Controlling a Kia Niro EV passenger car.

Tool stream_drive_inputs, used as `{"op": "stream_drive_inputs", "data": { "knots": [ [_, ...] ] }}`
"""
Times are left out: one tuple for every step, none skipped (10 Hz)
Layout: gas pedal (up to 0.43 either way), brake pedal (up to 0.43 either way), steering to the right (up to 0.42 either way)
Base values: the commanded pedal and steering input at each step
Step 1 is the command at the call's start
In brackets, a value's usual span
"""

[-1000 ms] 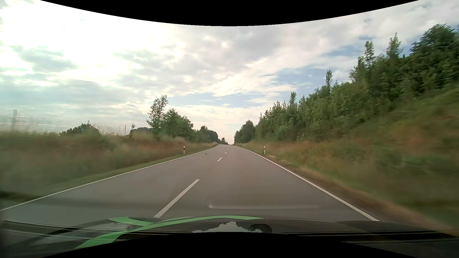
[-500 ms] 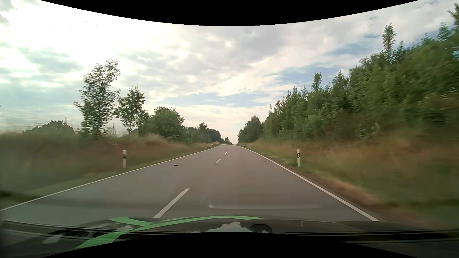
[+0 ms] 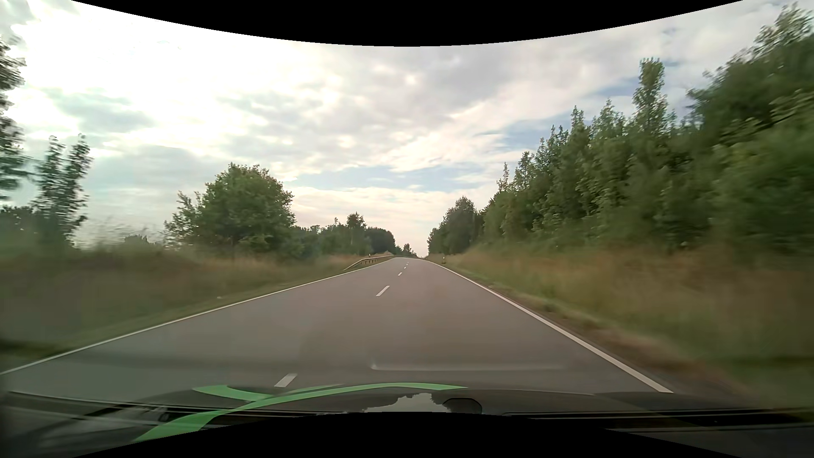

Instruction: Follow the waypoints while adhering to traffic rules and regulations

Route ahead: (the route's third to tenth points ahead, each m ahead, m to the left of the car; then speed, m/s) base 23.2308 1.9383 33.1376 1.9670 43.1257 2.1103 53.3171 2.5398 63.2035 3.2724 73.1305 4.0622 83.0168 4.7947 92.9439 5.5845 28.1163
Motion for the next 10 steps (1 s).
{"op": "stream_drive_inputs", "data": {
  "knots": [
    [0.331,0.000,-0.009],
    [0.331,0.000,-0.008],
    [0.331,0.000,-0.008],
    [0.311,0.000,-0.008],
    [0.299,0.000,-0.008],
    [0.299,0.000,-0.008],
    [0.299,0.000,-0.008],
    [0.311,0.000,-0.009],
    [0.319,0.000,-0.009],
    [0.331,0.000,-0.009]
  ]
}}
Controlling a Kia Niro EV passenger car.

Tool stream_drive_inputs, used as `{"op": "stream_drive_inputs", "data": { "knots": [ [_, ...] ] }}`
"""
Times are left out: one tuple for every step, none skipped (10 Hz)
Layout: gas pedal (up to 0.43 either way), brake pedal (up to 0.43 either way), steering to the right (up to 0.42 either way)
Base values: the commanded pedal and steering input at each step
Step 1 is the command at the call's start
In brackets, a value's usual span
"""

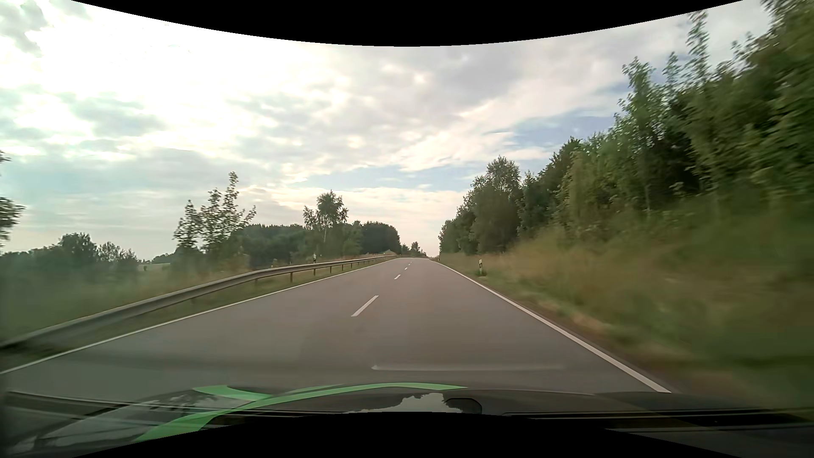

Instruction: Follow the waypoints while adhering to traffic rules and regulations

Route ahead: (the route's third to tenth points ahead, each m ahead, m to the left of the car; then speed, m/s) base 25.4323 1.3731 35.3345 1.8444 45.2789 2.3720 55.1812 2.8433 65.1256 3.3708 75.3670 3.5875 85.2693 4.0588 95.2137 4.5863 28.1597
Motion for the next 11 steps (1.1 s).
{"op": "stream_drive_inputs", "data": {
  "knots": [
    [0.339,0.000,-0.008],
    [0.350,0.000,-0.008],
    [0.358,0.000,-0.008],
    [0.358,0.000,-0.008],
    [0.358,0.000,-0.008],
    [0.370,0.000,-0.008],
    [0.378,0.000,-0.008],
    [0.378,0.000,-0.007],
    [0.378,0.000,-0.006],
    [0.358,0.000,-0.006],
    [0.299,0.000,-0.006]
  ]
}}
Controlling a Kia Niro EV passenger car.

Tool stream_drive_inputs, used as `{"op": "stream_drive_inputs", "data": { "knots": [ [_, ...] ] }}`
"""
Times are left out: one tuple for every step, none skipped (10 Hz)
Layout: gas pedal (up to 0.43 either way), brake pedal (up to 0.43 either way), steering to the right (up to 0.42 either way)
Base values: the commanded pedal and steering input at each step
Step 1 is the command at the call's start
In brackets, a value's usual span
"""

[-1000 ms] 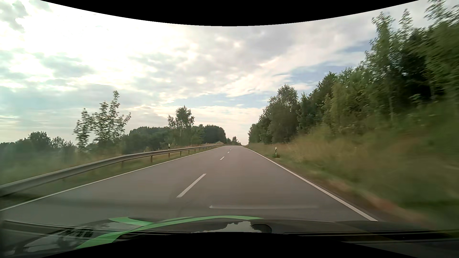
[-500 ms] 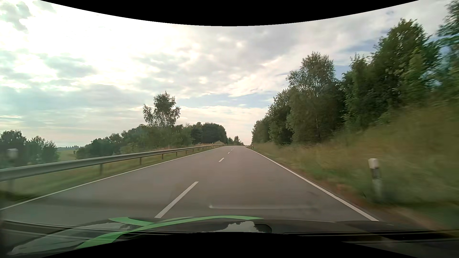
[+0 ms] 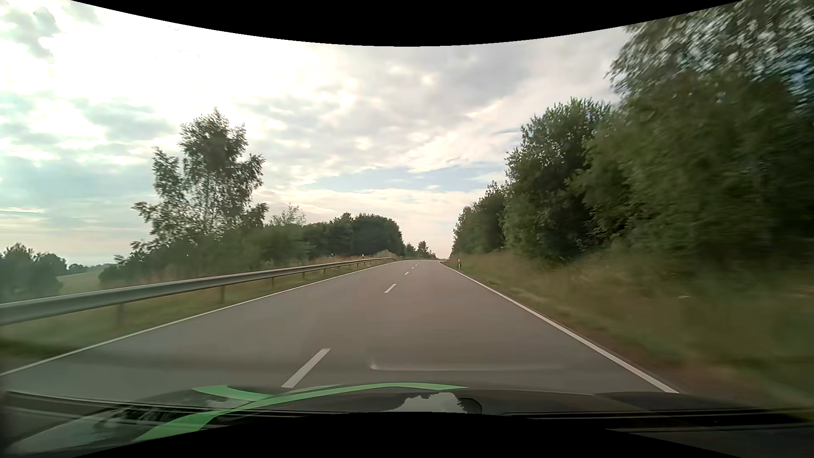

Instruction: Follow the waypoints while adhering to traffic rules and regulations

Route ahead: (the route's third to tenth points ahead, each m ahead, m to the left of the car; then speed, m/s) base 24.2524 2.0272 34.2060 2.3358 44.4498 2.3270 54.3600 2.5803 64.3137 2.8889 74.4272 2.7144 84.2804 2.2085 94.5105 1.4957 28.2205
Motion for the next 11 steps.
{"op": "stream_drive_inputs", "data": {
  "knots": [
    [0.268,0.000,-0.006],
    [0.248,0.000,-0.005],
    [0.228,0.000,-0.004],
    [0.189,0.000,-0.004],
    [0.150,0.000,-0.004],
    [0.138,0.000,-0.004],
    [0.138,0.000,-0.004],
    [0.138,0.000,-0.003],
    [0.130,0.000,-0.001],
    [0.110,0.000,0.000],
    [0.110,0.000,0.000]
  ]
}}
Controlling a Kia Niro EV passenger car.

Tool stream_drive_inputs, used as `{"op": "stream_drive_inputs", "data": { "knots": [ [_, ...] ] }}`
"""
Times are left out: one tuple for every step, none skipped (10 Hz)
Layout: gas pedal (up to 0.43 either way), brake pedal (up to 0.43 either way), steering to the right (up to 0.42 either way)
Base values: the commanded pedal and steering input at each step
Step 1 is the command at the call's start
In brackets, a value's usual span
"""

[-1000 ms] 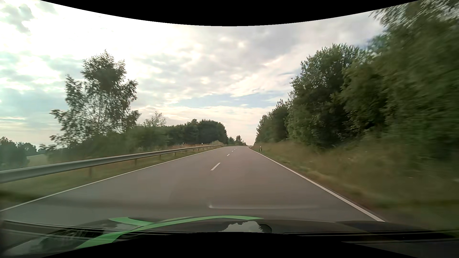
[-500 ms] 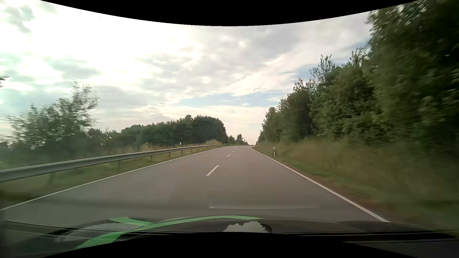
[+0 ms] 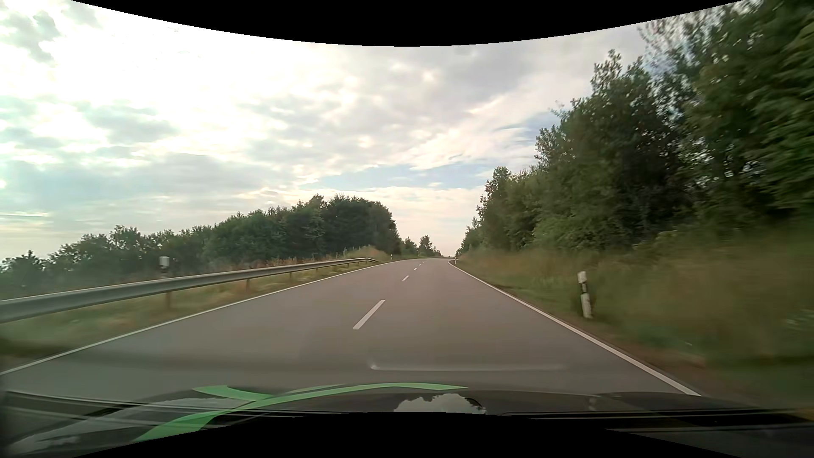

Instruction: Follow the waypoints while adhering to traffic rules and regulations

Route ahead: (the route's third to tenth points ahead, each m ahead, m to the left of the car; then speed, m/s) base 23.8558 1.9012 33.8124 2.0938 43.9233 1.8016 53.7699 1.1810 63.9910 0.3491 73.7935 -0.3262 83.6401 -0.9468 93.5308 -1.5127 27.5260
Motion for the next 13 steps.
{"op": "stream_drive_inputs", "data": {
  "knots": [
    [0.110,0.000,0.000],
    [0.098,0.000,0.000],
    [0.098,0.000,0.000],
    [0.087,0.000,0.000],
    [0.087,0.000,0.000],
    [0.087,0.000,0.000],
    [0.067,0.000,0.001],
    [0.067,0.000,0.001],
    [0.067,0.000,0.001],
    [0.067,0.000,0.002],
    [0.067,0.000,0.003],
    [0.079,0.000,0.003],
    [0.079,0.000,0.004]
  ]
}}
